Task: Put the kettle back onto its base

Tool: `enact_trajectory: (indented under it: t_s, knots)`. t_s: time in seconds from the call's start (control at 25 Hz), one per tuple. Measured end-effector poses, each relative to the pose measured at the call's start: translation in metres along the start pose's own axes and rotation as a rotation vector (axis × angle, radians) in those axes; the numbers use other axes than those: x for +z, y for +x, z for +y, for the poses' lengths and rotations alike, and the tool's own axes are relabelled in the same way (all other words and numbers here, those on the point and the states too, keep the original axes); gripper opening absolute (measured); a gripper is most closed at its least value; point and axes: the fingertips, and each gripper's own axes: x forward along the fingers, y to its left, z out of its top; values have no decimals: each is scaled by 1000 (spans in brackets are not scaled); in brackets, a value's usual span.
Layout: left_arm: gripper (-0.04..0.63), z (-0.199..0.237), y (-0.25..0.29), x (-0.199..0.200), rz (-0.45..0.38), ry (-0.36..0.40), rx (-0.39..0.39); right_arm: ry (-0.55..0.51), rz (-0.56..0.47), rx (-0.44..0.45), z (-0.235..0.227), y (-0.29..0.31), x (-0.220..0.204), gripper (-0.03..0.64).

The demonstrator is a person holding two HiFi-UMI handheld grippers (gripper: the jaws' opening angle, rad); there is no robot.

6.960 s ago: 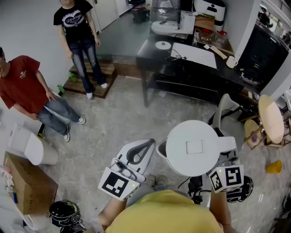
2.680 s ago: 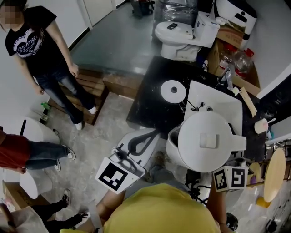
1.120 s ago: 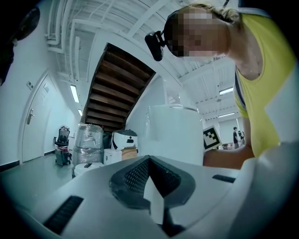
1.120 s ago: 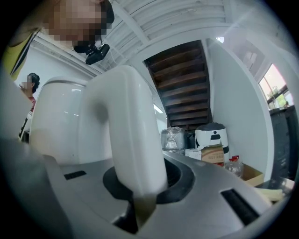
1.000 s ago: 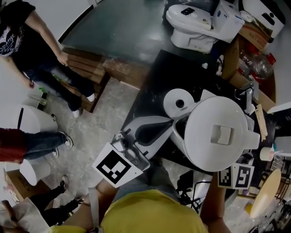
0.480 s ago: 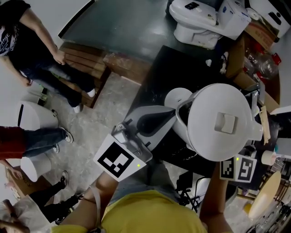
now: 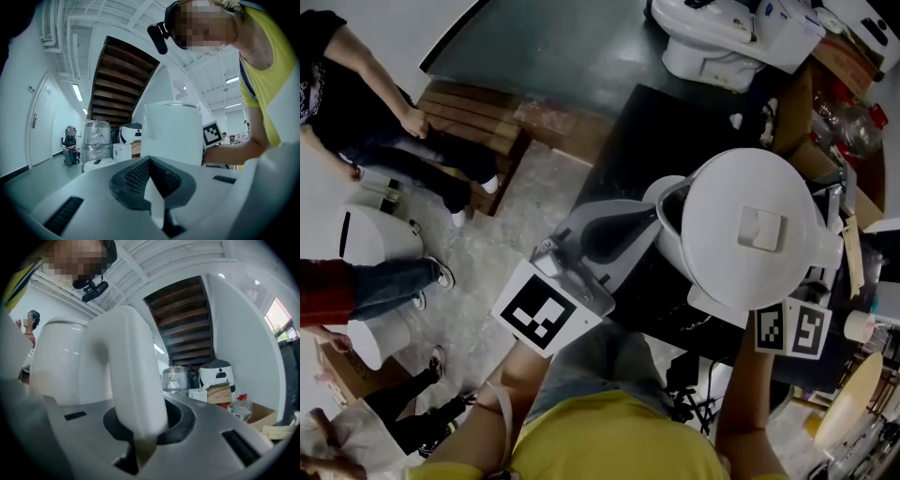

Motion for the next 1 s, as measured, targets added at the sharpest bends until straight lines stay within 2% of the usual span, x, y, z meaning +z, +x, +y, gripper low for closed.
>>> enact_trajectory:
  t_s: [1.0]
  knots:
    - [1, 36, 19, -36, 29, -55, 62, 12, 7, 23, 4, 42, -43, 55]
